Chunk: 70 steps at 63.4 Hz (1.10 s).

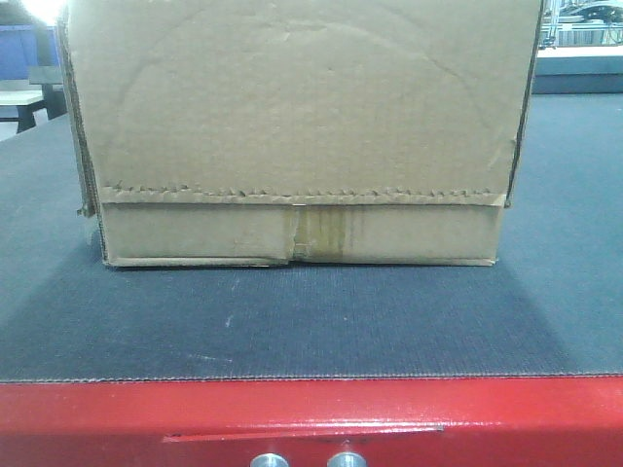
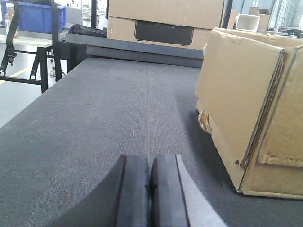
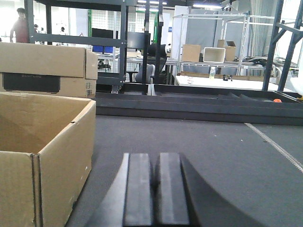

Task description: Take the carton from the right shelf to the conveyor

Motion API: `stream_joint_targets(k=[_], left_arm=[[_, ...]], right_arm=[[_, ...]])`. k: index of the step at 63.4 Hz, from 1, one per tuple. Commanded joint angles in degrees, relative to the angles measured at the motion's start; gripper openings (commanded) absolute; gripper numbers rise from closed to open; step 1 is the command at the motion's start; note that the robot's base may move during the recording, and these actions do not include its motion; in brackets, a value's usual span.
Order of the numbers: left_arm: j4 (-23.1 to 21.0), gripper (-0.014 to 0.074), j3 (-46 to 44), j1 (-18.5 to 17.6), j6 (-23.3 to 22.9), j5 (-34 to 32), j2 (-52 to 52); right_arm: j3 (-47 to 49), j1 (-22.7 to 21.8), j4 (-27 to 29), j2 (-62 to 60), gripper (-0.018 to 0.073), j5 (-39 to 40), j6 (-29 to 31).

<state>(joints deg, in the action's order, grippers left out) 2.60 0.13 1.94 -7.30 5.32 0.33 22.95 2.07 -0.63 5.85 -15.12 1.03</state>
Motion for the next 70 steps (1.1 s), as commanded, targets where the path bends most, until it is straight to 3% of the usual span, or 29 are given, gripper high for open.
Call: stream_joint_targets(k=[1, 29, 46, 58, 61, 70], left_arm=[[-0.28, -0.0006, -0.13, 0.12, 0.21, -0.62, -0.33], [-0.28, -0.0006, -0.13, 0.12, 0.21, -0.62, -0.33], [-0.28, -0.0006, -0.13, 0.12, 0.21, -0.62, -0.33], [-0.28, -0.0006, -0.13, 0.12, 0.21, -0.62, -0.33], [-0.28, -0.0006, -0.13, 0.12, 0.21, -0.62, -0.33], [-0.28, -0.0006, -0.13, 0.12, 0.21, -0.73, -0.33]], right_arm=[[-0.1, -0.28, -0.47, -0.19, -0.0067, 1.44, 0.57], [-1.38, -0.28, -0.26, -0.45, -0.0067, 1.73, 0.57], [-13.82, -0.41, 3.65, -2.55, -0.0067, 8.12, 0.57], [-22.95, -4.98, 8.07, -5.85, -0.0067, 16.18, 0.57], [-22.95, -5.22, 7.49, -5.85, -0.0067, 12.02, 0.57], [-22.95, -4.22, 4.82, -5.85, -0.0067, 11.84, 0.57]])
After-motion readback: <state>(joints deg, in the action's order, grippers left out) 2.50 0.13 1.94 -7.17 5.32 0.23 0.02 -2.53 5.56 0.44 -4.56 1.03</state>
